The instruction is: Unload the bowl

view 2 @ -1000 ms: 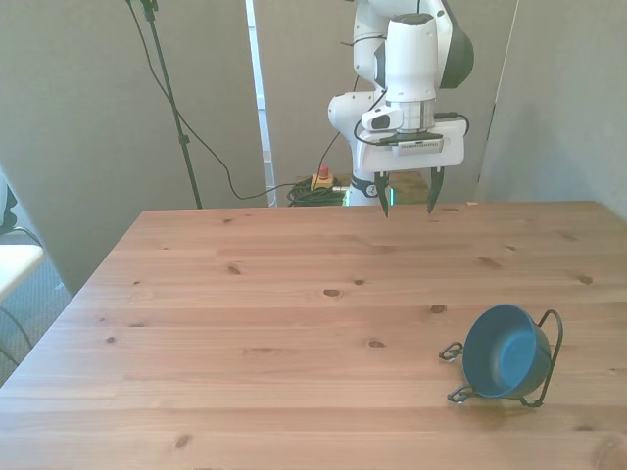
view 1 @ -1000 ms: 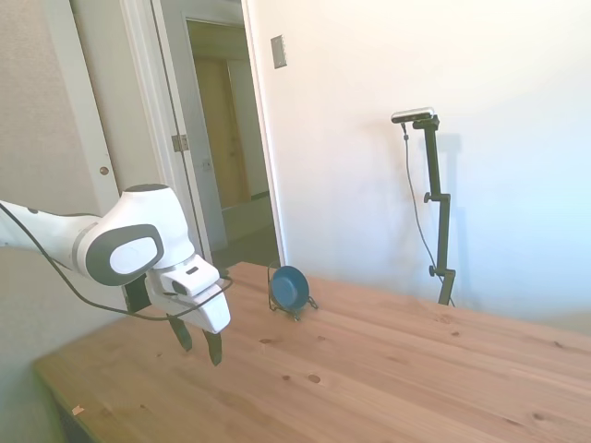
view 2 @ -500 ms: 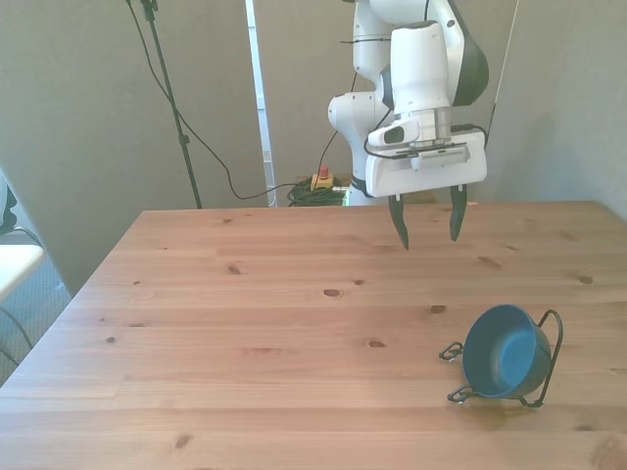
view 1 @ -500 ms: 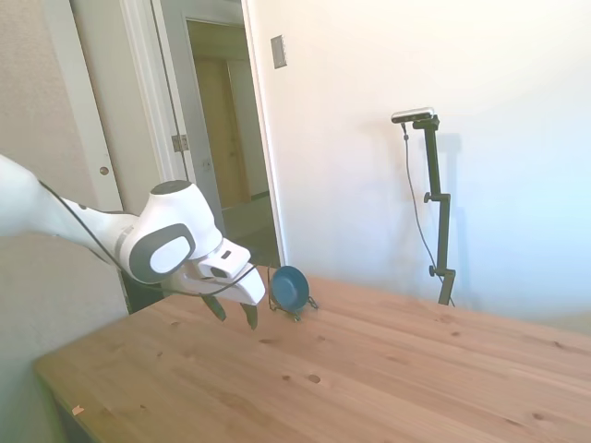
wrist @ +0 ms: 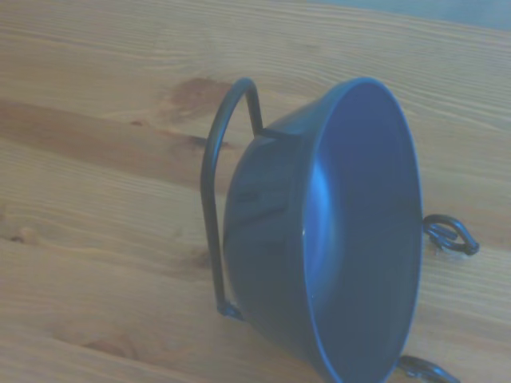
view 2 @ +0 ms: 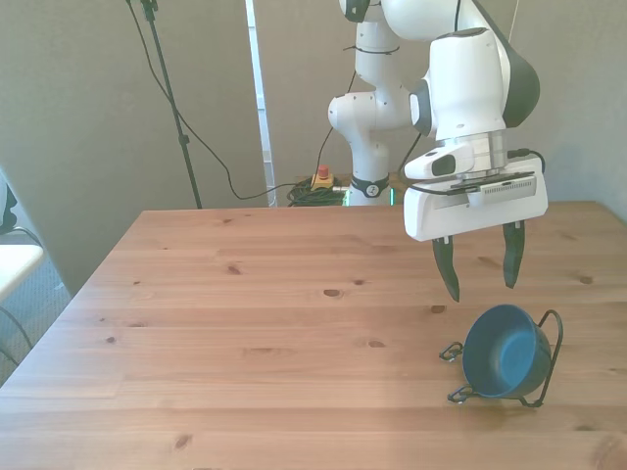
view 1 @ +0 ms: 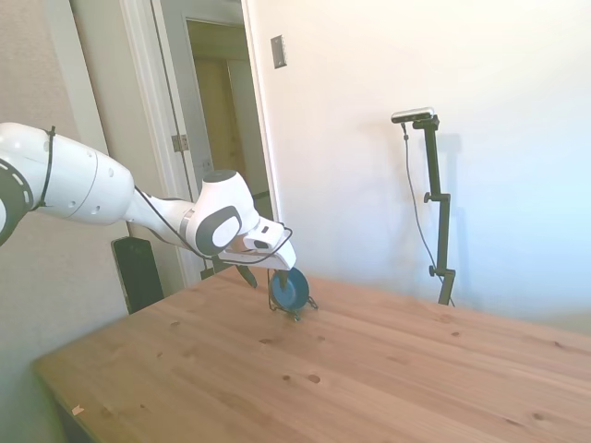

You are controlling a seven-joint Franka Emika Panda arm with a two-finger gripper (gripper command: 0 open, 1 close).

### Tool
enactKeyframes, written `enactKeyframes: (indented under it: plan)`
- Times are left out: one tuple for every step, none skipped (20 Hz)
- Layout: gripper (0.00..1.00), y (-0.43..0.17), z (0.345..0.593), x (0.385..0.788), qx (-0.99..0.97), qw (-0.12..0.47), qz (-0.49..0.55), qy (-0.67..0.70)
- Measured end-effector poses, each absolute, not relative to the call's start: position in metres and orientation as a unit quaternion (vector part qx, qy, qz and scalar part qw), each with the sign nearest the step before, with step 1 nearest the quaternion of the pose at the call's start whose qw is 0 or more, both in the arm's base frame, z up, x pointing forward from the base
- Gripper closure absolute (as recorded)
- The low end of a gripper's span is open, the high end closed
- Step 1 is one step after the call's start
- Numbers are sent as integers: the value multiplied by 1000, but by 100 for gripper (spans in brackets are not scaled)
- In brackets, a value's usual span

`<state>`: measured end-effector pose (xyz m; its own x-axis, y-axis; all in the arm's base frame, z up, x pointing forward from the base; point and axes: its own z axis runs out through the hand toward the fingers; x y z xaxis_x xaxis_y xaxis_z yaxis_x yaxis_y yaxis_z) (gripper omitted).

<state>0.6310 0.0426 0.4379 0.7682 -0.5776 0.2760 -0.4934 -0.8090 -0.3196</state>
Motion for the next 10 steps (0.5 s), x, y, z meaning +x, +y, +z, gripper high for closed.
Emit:
enactKeyframes:
  plan:
    - [0, 43, 439, 631, -933, 115, -183, 287]
    - [0, 43, 440, 632, -933, 115, -184, 286]
    - [0, 44, 441, 633, -933, 116, -185, 285]
    - [0, 45, 442, 633, -933, 117, -186, 285]
    - [0, 47, 442, 634, -933, 118, -188, 283]
    - [0, 48, 442, 635, -933, 119, -189, 281]
    - [0, 50, 441, 636, -934, 121, -191, 277]
    - [0, 51, 439, 637, -934, 125, -195, 271]
    - [0, 53, 436, 639, -934, 131, -199, 267]
    - [0, 54, 432, 640, -934, 137, -202, 261]
